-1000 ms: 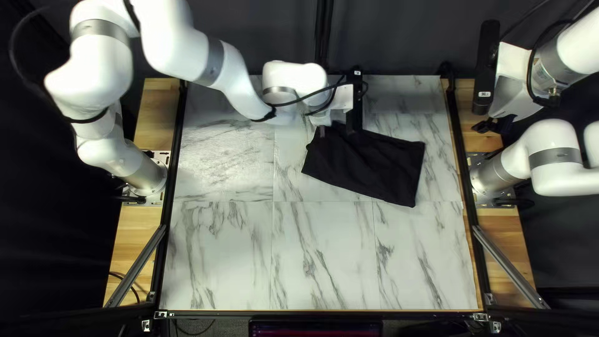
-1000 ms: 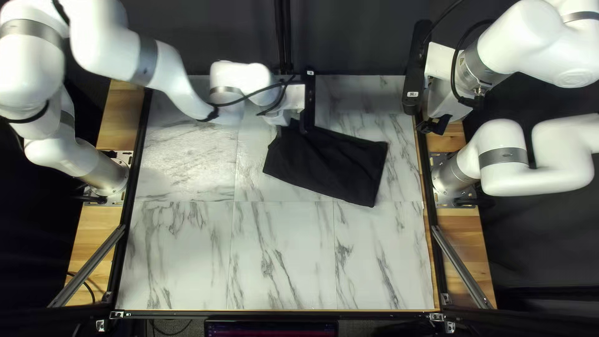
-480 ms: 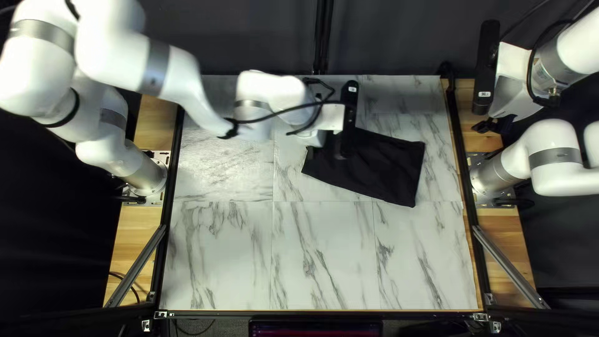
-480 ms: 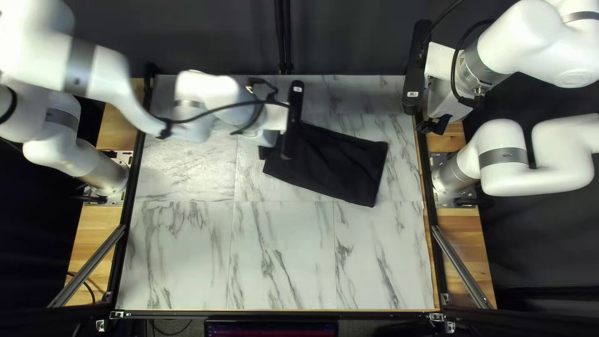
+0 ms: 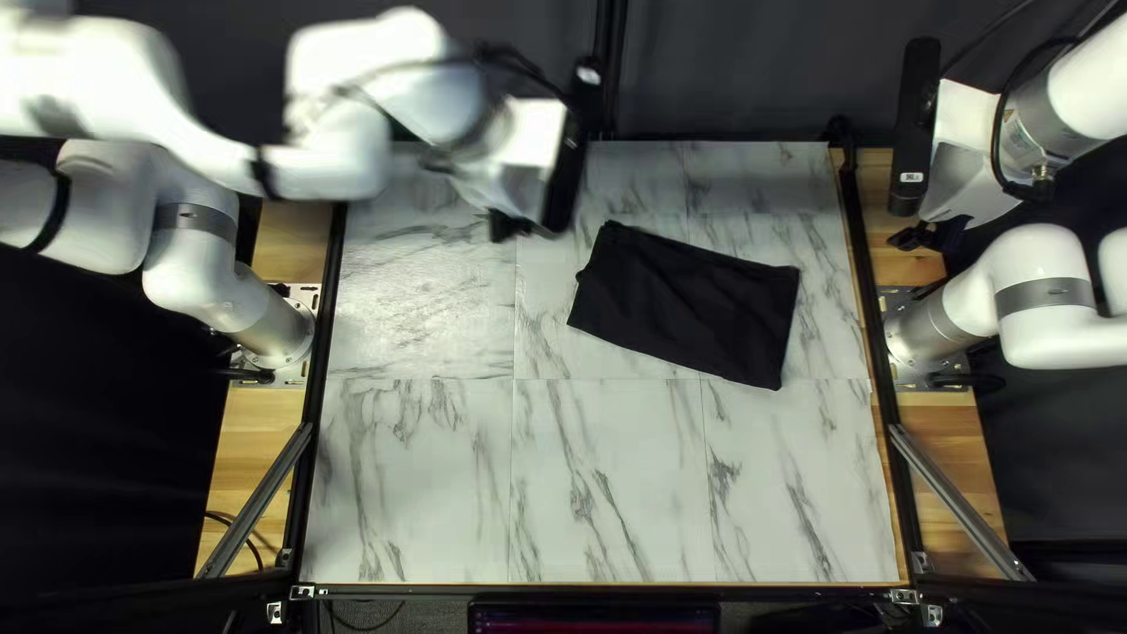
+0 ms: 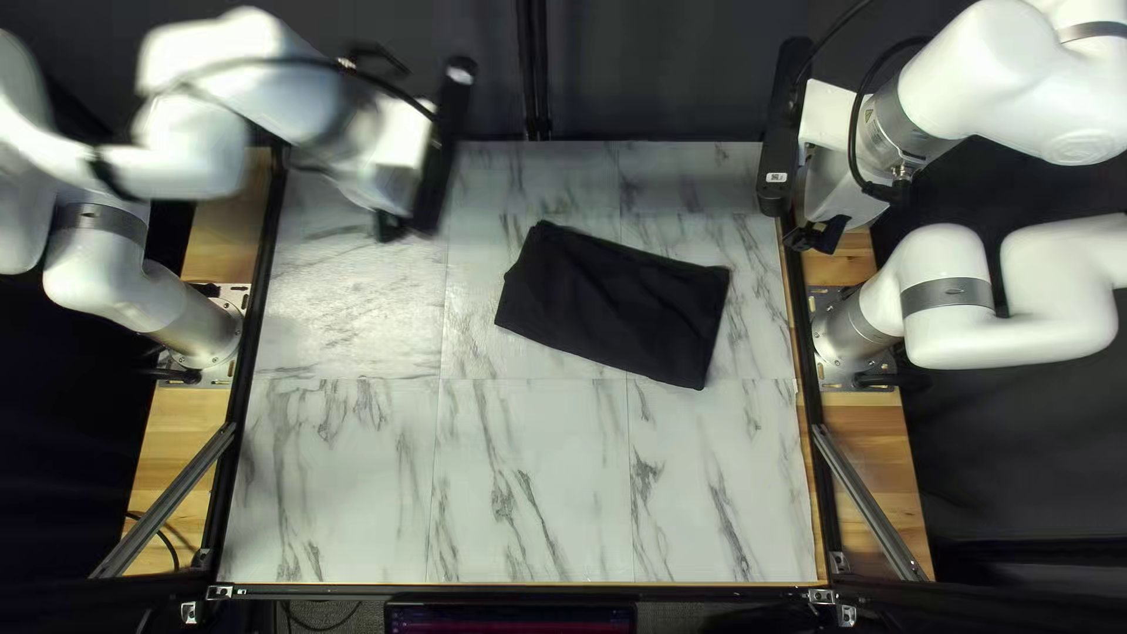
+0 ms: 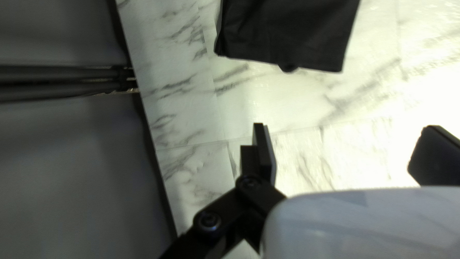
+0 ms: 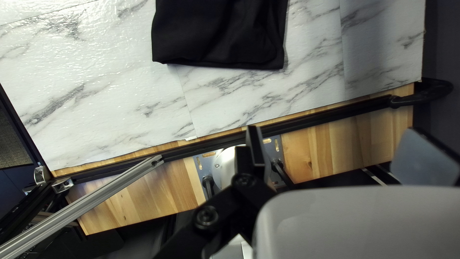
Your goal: Fold t-shirt
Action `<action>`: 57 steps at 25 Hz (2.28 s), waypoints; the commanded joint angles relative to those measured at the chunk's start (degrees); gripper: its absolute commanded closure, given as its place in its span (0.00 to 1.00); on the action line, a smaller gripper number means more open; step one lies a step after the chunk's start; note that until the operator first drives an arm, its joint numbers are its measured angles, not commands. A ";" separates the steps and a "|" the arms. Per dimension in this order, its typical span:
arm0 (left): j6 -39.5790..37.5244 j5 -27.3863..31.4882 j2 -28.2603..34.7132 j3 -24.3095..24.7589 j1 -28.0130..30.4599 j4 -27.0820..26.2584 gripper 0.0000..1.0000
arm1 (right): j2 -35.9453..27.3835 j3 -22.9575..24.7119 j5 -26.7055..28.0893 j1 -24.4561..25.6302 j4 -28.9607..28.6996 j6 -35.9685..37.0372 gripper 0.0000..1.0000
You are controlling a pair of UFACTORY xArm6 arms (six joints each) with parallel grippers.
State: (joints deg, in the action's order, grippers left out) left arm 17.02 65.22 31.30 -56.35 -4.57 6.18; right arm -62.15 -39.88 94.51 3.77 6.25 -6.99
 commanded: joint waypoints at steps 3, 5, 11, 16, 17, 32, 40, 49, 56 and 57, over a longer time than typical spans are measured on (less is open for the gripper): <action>0.01 0.05 0.03 -0.02 0.01 -0.01 0.00 | 0.00 0.00 0.00 0.00 0.00 0.00 0.00; 0.01 0.05 0.03 -0.02 0.01 -0.01 0.00 | 0.00 0.00 0.00 0.00 0.00 0.00 0.00; 0.01 0.05 0.03 -0.02 0.01 -0.01 0.00 | 0.00 0.00 0.00 0.00 0.00 0.00 0.00; 0.01 0.05 0.03 -0.02 0.01 -0.01 0.00 | -0.40 0.32 0.14 -0.54 0.87 -0.24 0.00; 0.01 0.05 0.03 -0.02 0.01 -0.01 0.00 | 0.49 0.94 -0.92 0.22 0.92 0.24 0.00; 0.01 0.05 0.03 -0.02 0.01 -0.01 0.00 | 22.69 22.55 -40.29 4.20 -1.97 -4.29 0.00; 0.01 0.05 0.03 -0.02 0.01 -0.01 0.00 | 20.29 32.73 -49.73 12.90 -12.05 9.43 0.00; 0.01 0.05 0.03 -0.02 0.01 -0.01 0.00 | 18.47 36.03 -47.13 21.07 -19.69 28.12 0.00; 0.01 0.05 0.03 -0.02 0.01 -0.01 0.00 | 20.50 37.36 -49.56 21.22 -21.77 33.67 0.00; 0.01 0.05 0.03 -0.02 0.01 -0.01 0.00 | 21.19 37.40 -50.27 21.15 -22.15 34.14 0.00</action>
State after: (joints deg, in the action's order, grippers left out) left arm 17.03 65.27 31.33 -56.37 -4.57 6.17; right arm -42.43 -2.68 45.81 25.05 -15.00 25.73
